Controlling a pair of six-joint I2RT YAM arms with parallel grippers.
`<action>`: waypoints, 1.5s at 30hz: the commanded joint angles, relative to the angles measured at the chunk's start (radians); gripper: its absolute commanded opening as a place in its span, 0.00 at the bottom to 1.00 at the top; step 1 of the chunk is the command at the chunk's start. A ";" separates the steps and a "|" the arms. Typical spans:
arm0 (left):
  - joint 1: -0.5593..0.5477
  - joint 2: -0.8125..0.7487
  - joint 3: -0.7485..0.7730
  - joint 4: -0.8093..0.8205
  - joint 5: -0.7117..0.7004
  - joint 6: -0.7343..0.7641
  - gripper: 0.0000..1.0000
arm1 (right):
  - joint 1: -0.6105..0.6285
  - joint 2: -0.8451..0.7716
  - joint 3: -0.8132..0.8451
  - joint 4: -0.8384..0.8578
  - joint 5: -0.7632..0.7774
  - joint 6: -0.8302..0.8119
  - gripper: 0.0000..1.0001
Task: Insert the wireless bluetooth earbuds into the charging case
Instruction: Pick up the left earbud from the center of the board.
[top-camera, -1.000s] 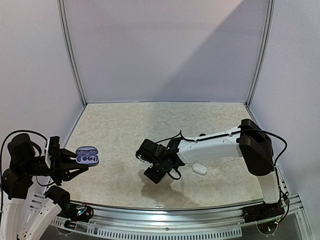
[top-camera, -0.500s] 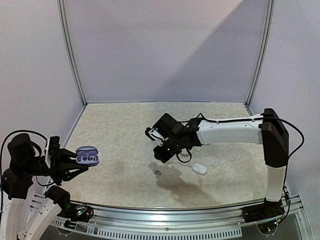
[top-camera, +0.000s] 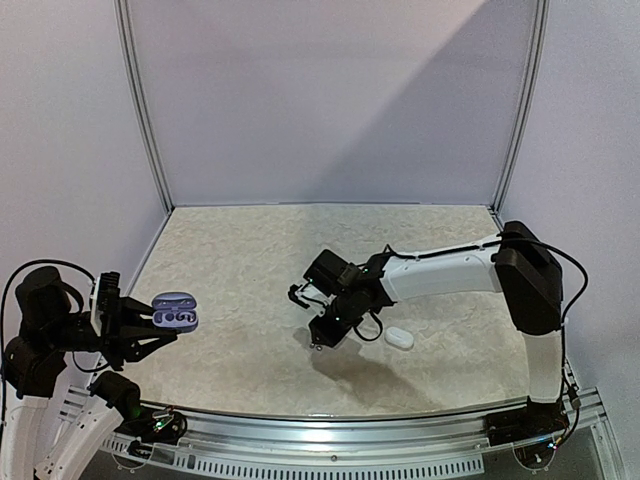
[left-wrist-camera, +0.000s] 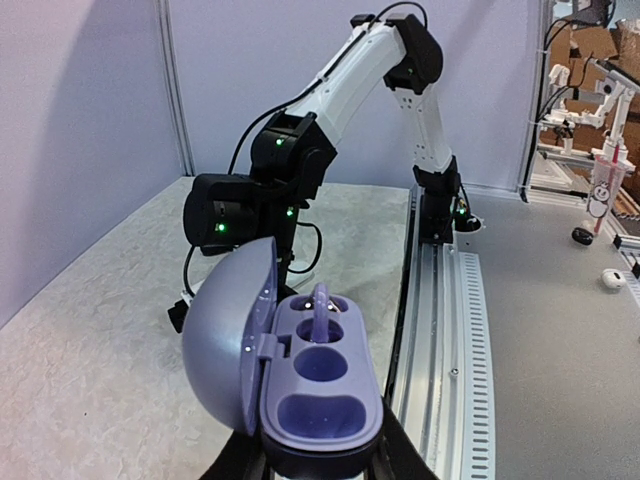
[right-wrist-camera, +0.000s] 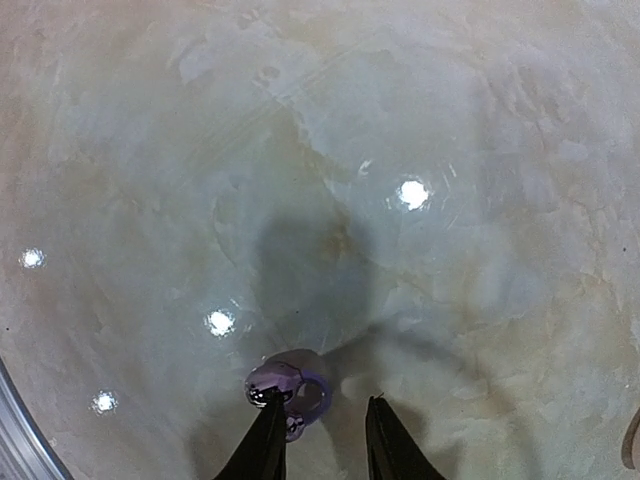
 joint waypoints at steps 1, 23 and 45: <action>-0.010 0.013 -0.009 0.002 0.002 0.010 0.00 | 0.002 0.019 -0.021 0.017 -0.055 -0.014 0.29; -0.011 0.009 -0.010 0.000 0.001 0.011 0.00 | 0.022 0.025 -0.029 0.043 -0.143 -0.008 0.22; -0.011 0.002 -0.010 -0.001 0.003 0.015 0.00 | 0.060 -0.019 0.044 -0.034 -0.135 0.013 0.00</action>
